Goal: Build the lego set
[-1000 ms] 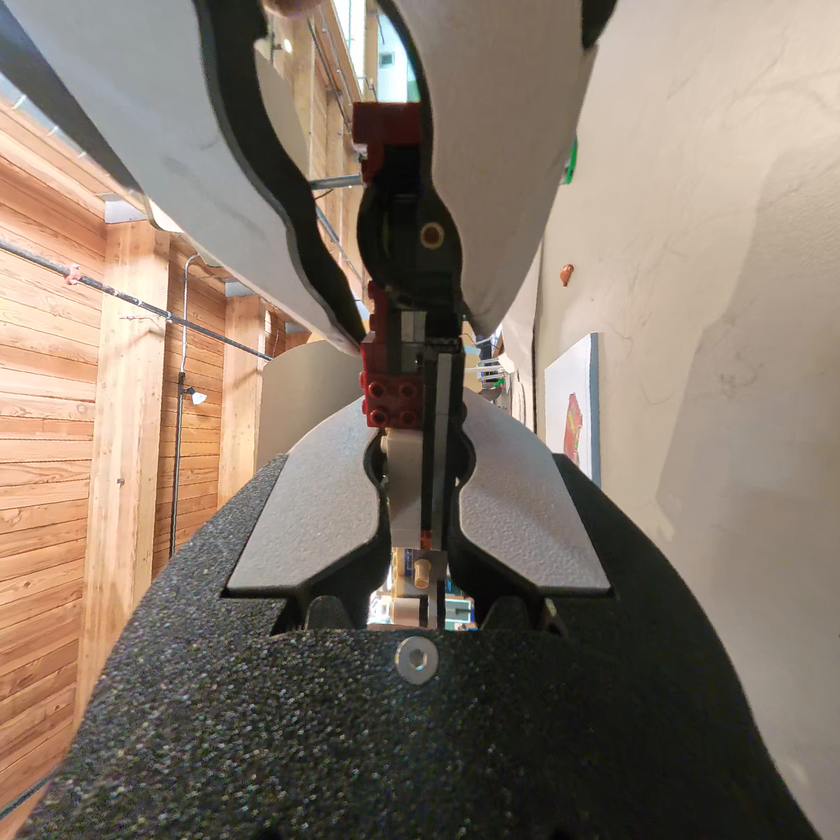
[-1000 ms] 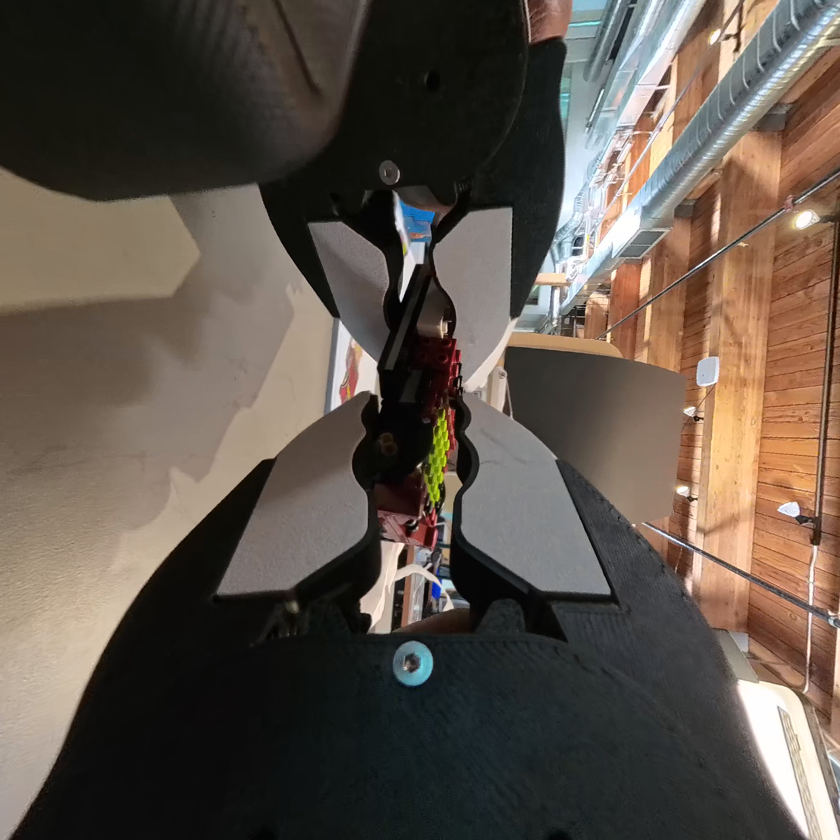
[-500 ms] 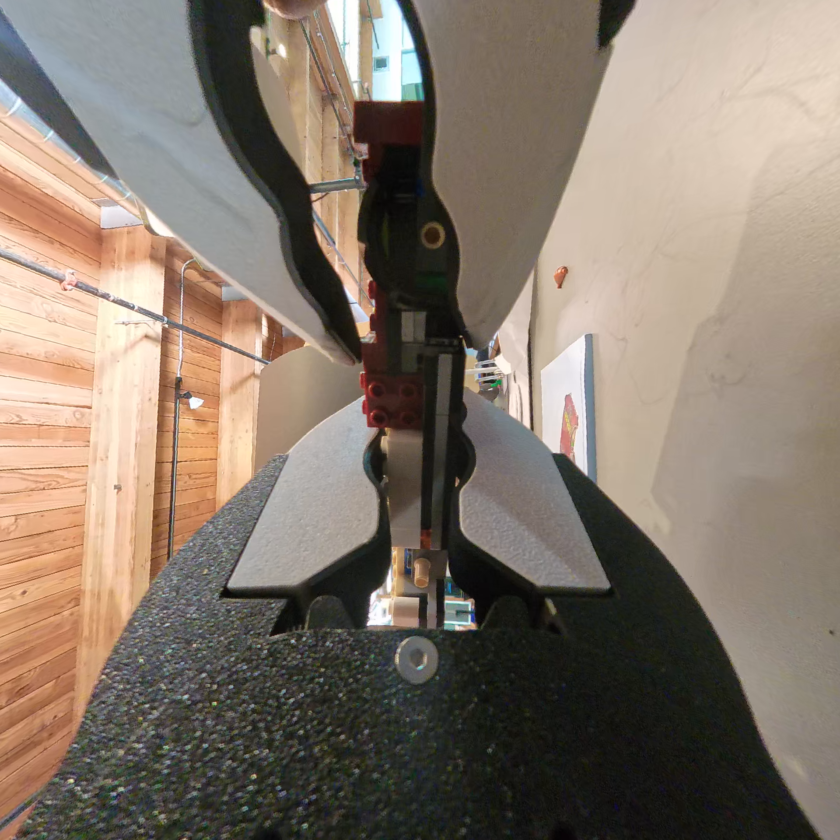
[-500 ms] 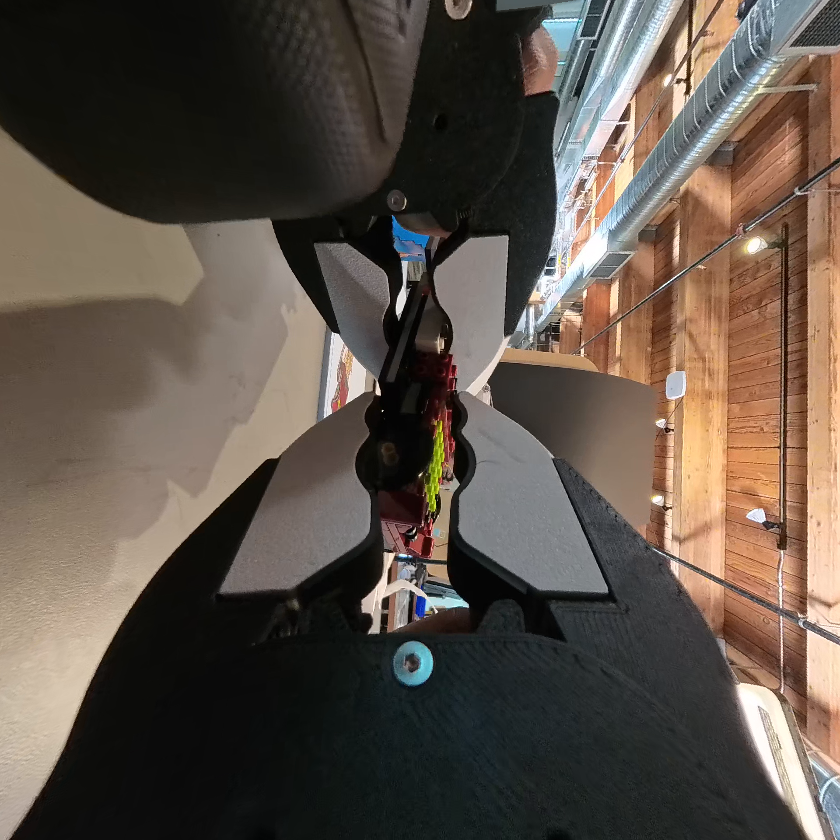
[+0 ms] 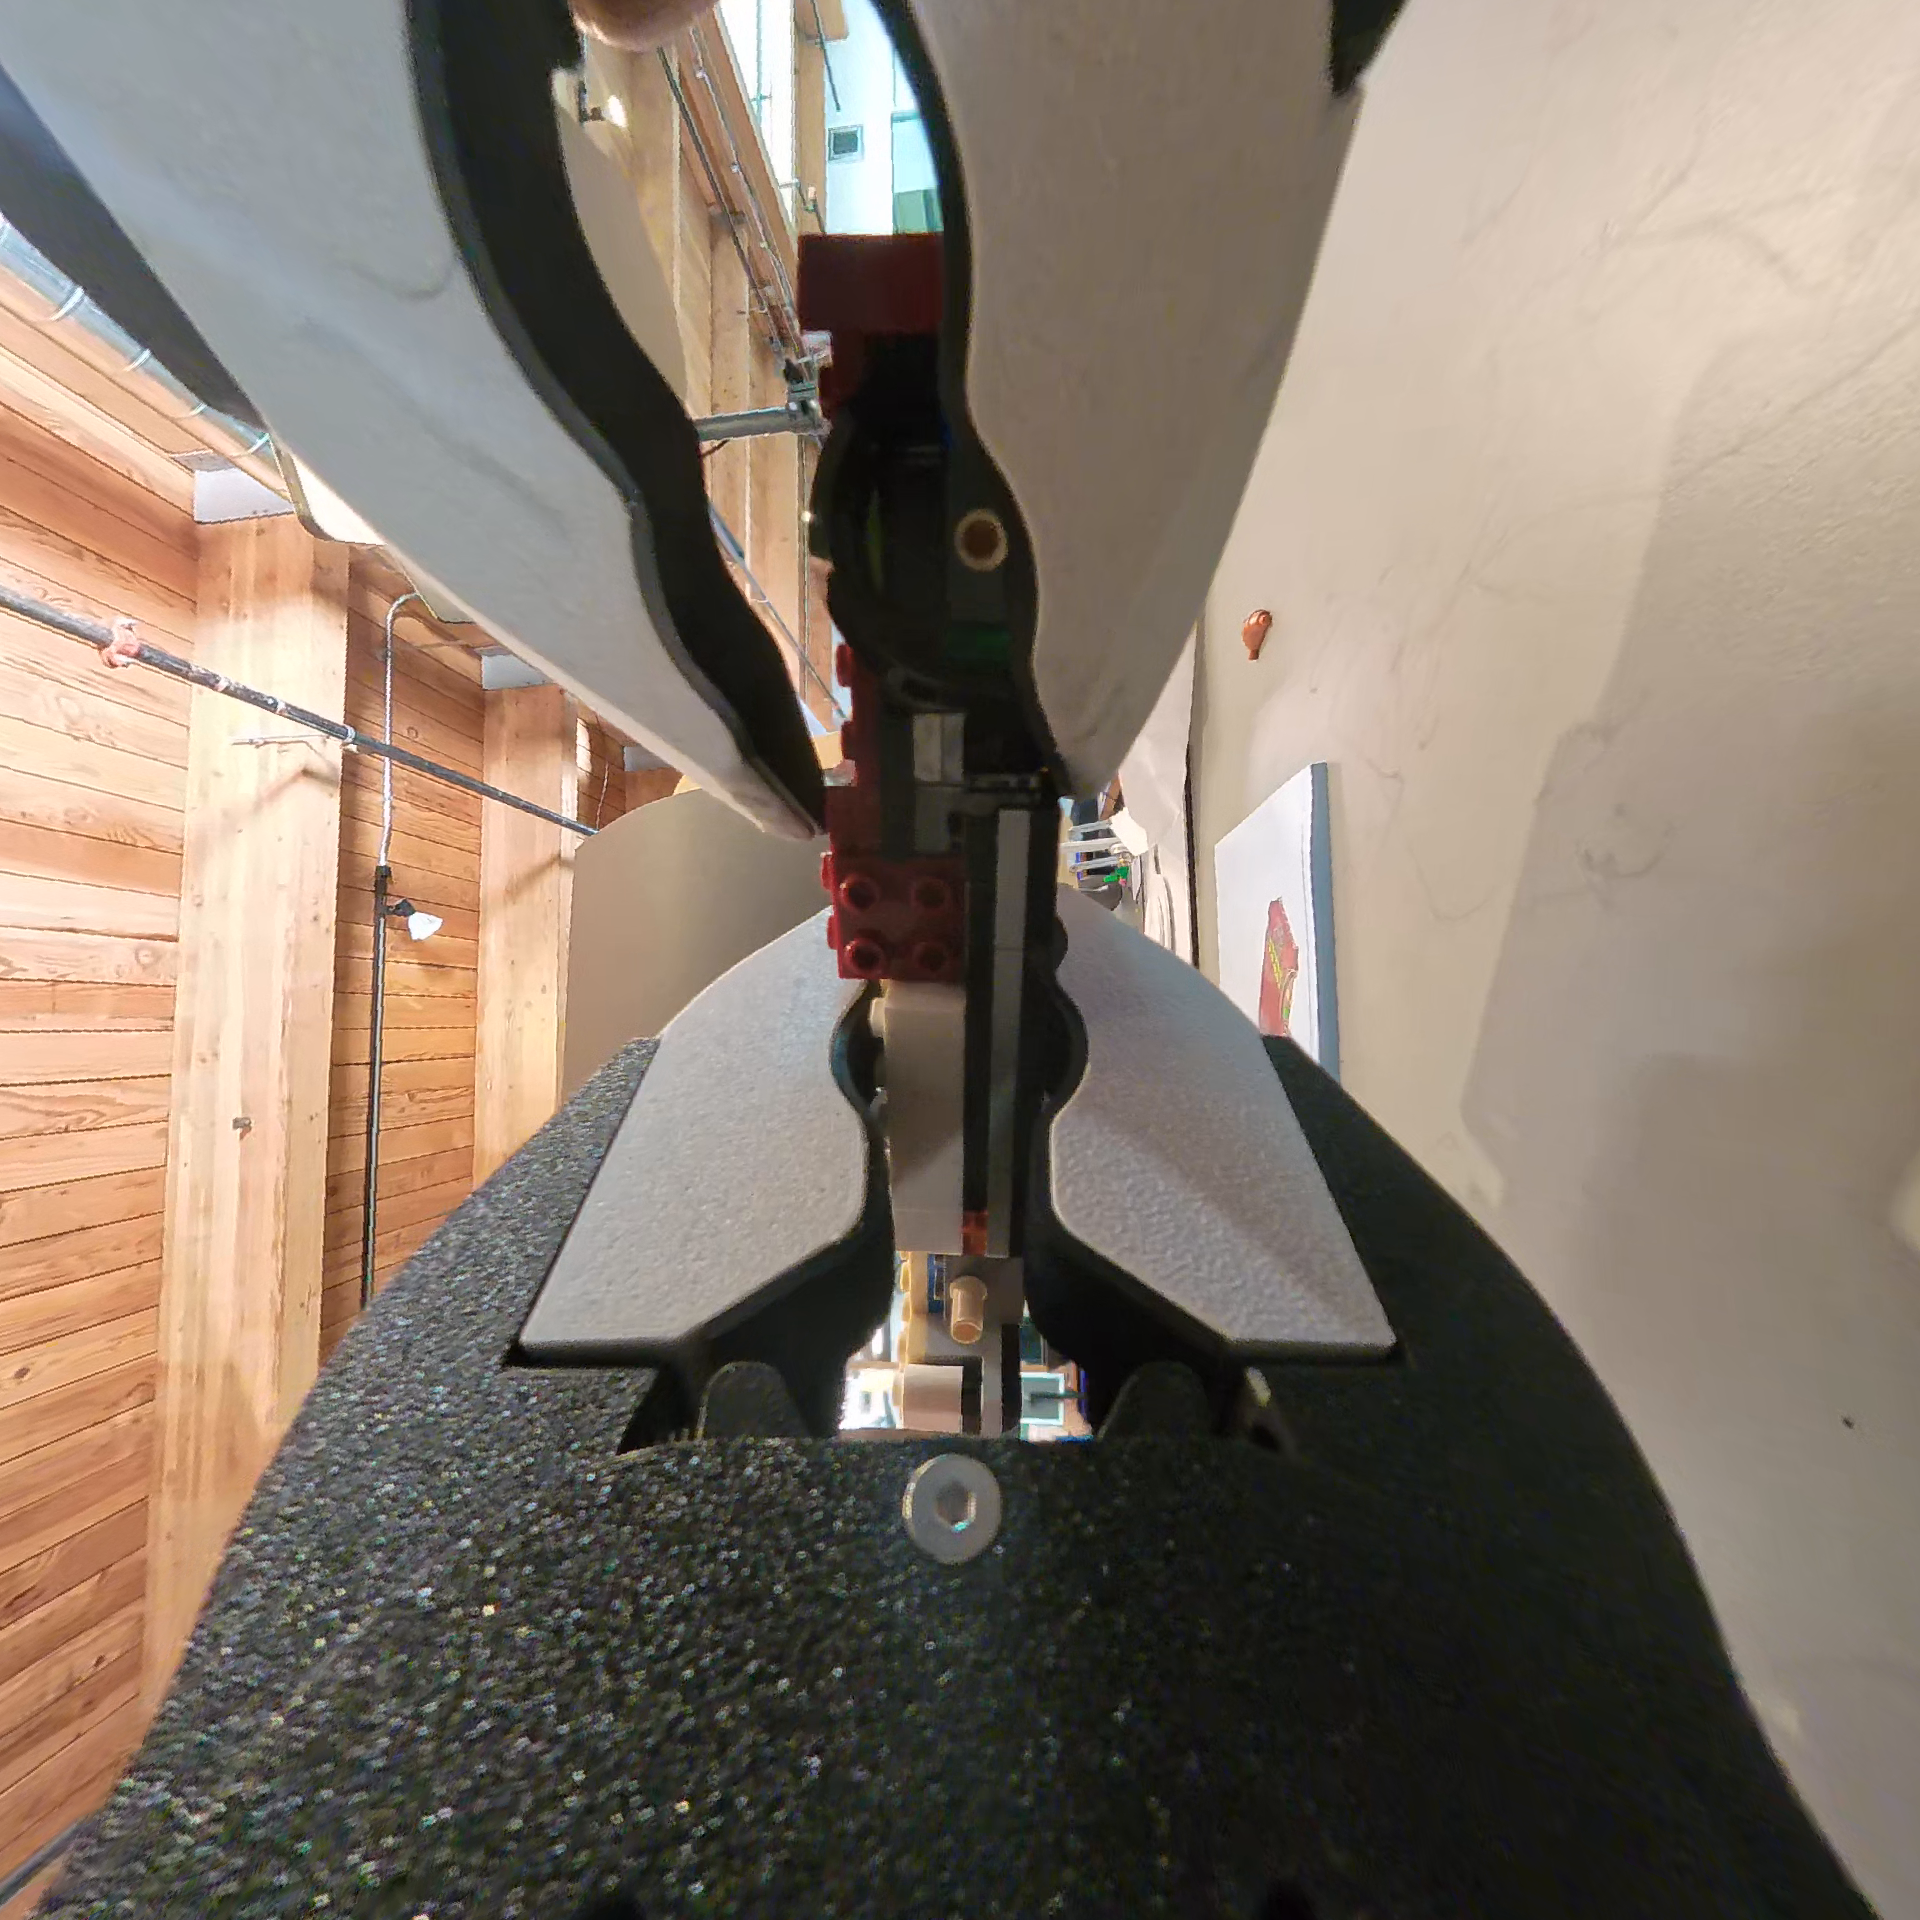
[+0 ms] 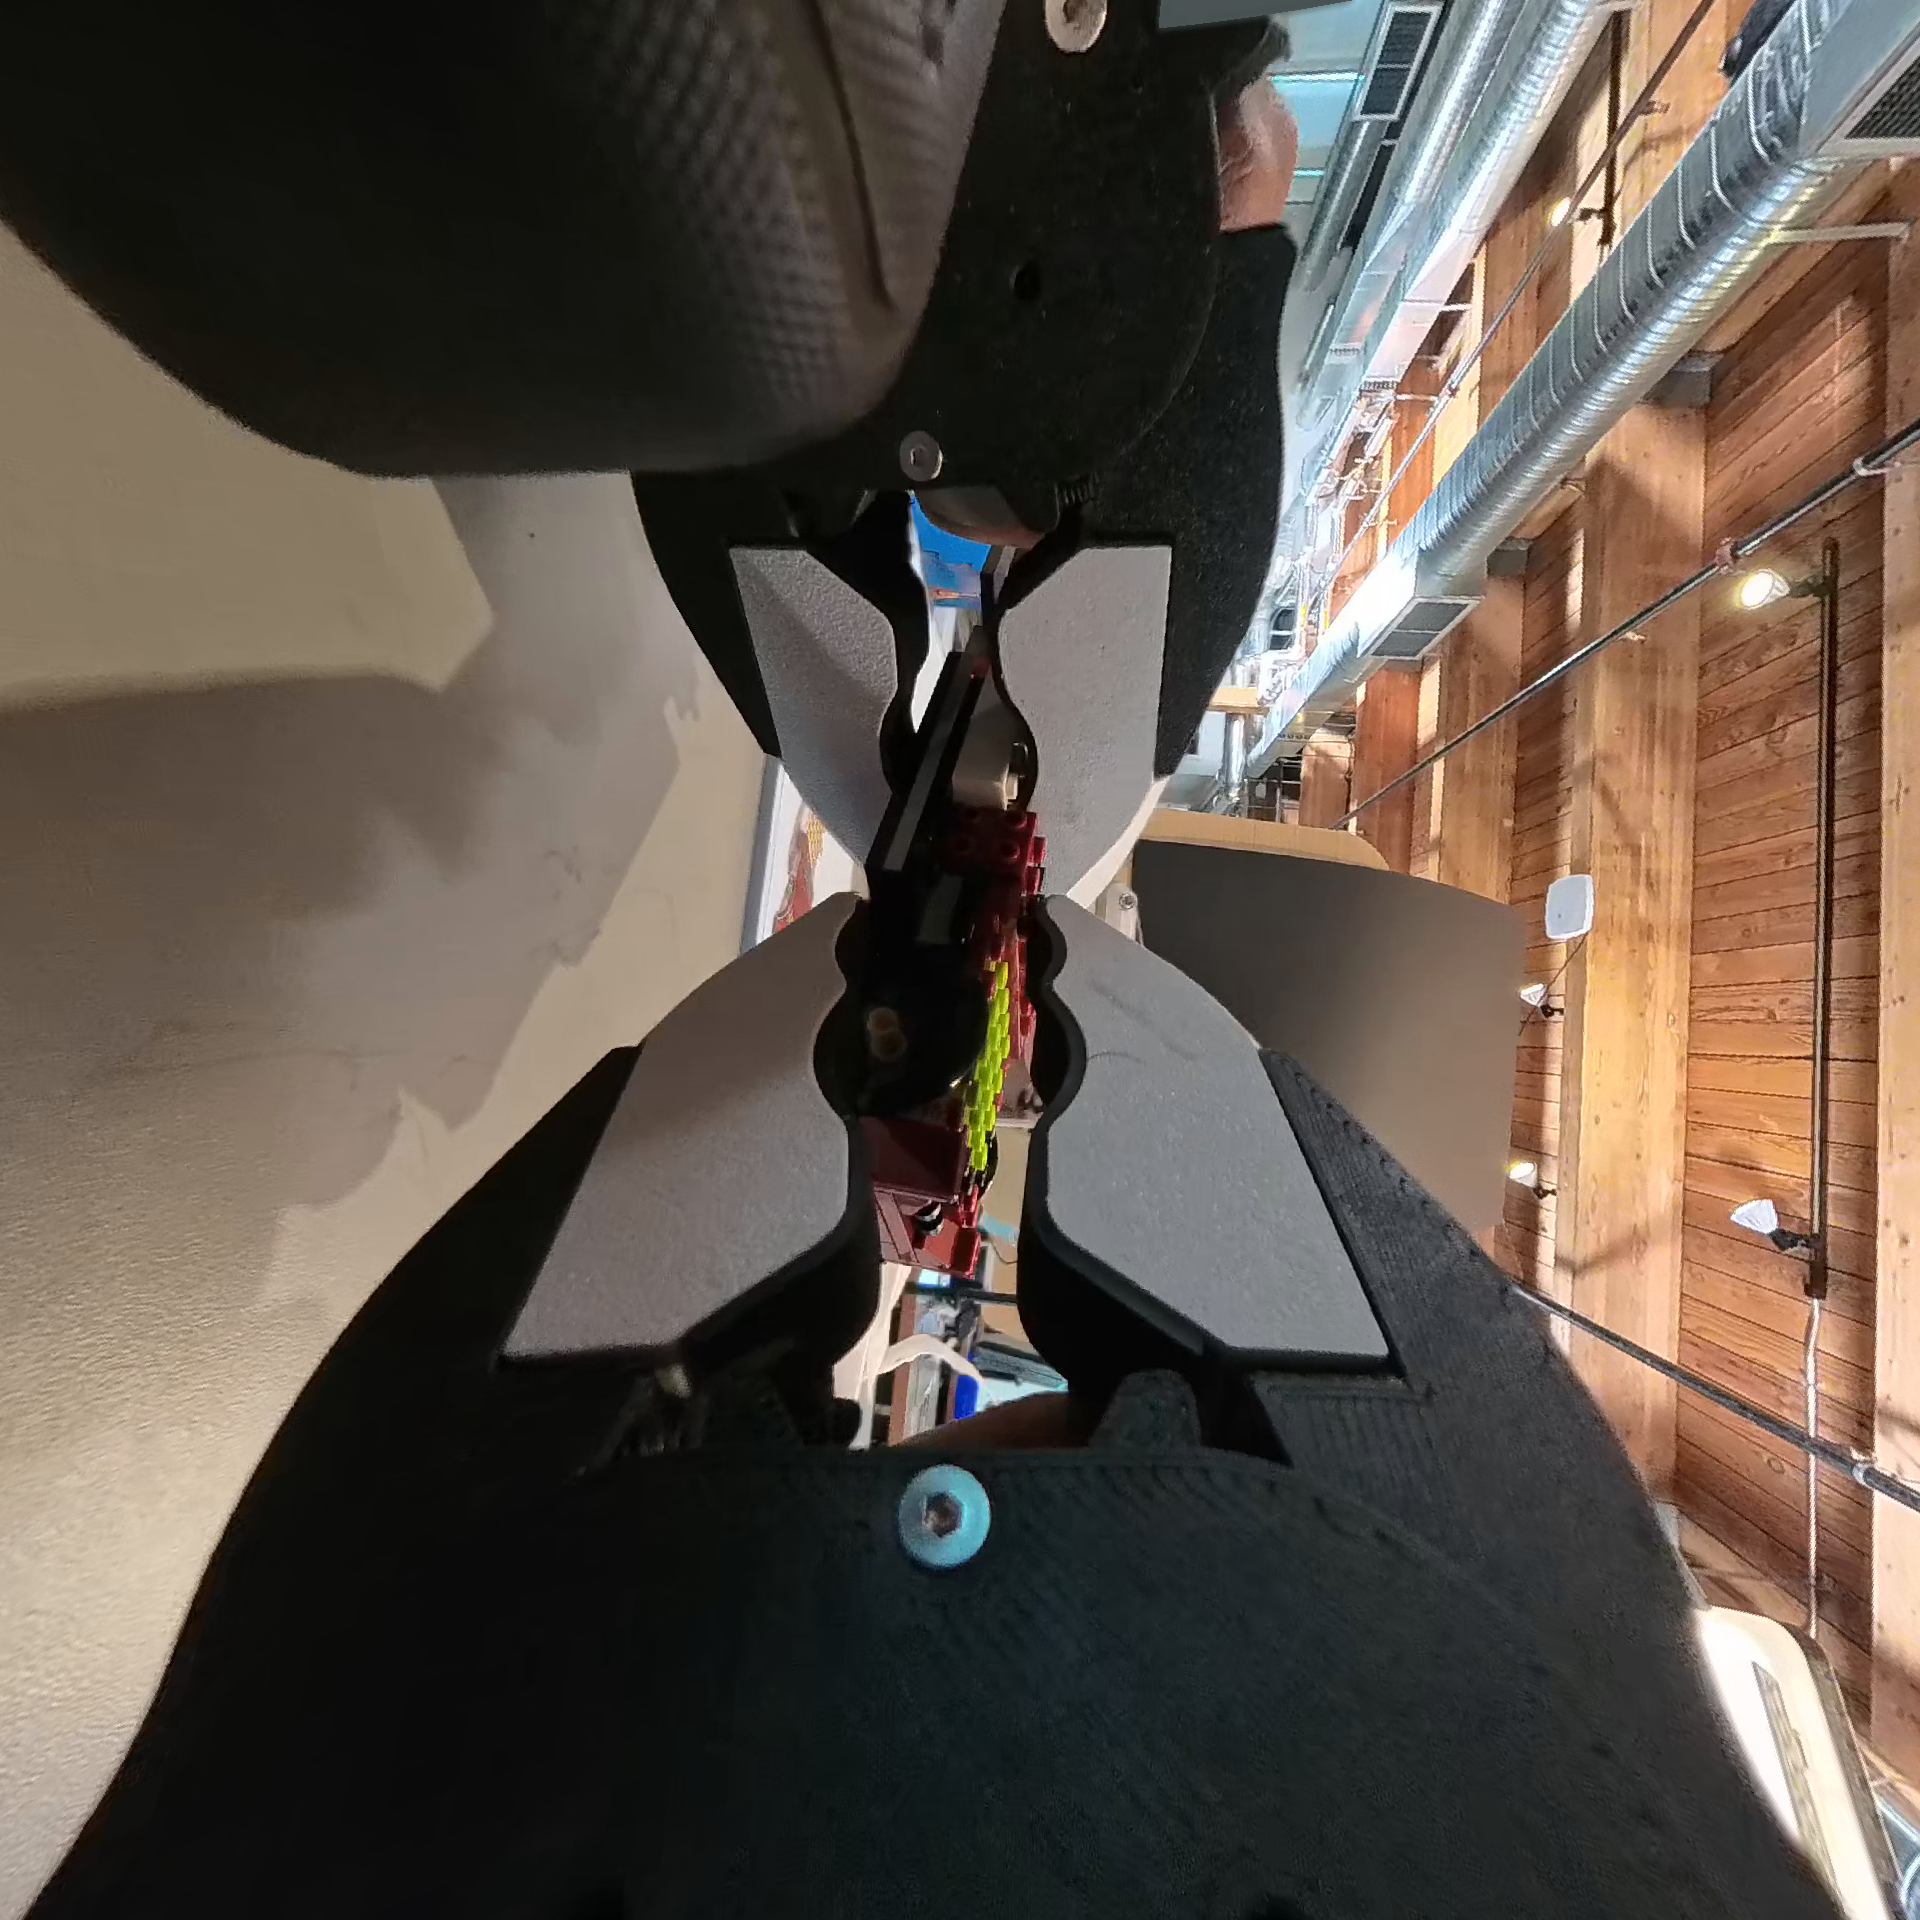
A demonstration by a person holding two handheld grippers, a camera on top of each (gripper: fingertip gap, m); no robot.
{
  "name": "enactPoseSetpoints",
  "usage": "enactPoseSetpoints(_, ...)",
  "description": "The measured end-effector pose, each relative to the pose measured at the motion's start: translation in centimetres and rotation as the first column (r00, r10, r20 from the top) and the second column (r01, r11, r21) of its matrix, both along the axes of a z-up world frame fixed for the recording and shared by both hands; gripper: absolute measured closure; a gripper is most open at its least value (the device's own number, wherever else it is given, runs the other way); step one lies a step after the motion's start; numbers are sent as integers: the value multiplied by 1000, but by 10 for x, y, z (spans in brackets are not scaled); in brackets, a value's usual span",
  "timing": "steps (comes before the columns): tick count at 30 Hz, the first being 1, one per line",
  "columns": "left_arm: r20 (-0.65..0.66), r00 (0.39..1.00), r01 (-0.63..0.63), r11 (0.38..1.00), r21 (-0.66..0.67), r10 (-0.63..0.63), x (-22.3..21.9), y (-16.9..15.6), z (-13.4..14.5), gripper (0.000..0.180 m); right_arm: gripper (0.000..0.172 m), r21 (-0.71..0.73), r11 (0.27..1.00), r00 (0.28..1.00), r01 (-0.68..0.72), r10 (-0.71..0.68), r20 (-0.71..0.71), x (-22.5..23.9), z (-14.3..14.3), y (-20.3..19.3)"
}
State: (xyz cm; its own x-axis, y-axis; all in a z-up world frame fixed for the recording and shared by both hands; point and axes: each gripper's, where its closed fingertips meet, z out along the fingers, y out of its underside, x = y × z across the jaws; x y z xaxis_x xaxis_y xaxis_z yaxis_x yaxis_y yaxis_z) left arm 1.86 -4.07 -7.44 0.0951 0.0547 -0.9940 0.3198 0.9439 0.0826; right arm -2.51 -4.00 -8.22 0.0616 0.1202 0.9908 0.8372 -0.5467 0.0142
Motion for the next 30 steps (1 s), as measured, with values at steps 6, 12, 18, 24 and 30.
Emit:
enactPoseSetpoints(6, -13, 1000, 11, 998, -54, -12, 3, 6, 0, 155, 143, 49, 998, 998, 30, -28, -49, 2, 0, -1)
enactPoseSetpoints(12, 29, 1000, 5, 1000, -15, -5, 1, 8, 4, 155, 141, 40, 997, 995, 68, -65, -79, 5, -4, -3)
enactPoseSetpoints(18, 40, 999, -13, 1000, 21, 12, 1, 9, 0, 155, 141, 25, 997, 994, 80, -78, -74, 6, -9, -2)
enactPoseSetpoints(24, 25, 1000, -9, 1000, 16, 9, 4, 8, -5, 155, 141, 9, 996, 993, 91, -90, -77, 7, -12, -2)
enactPoseSetpoints(30, -43, 999, -10, 999, -34, 8, 13, 10, -12, 155, 131, 44, 994, 985, 99, -91, -144, 2, -6, -7)
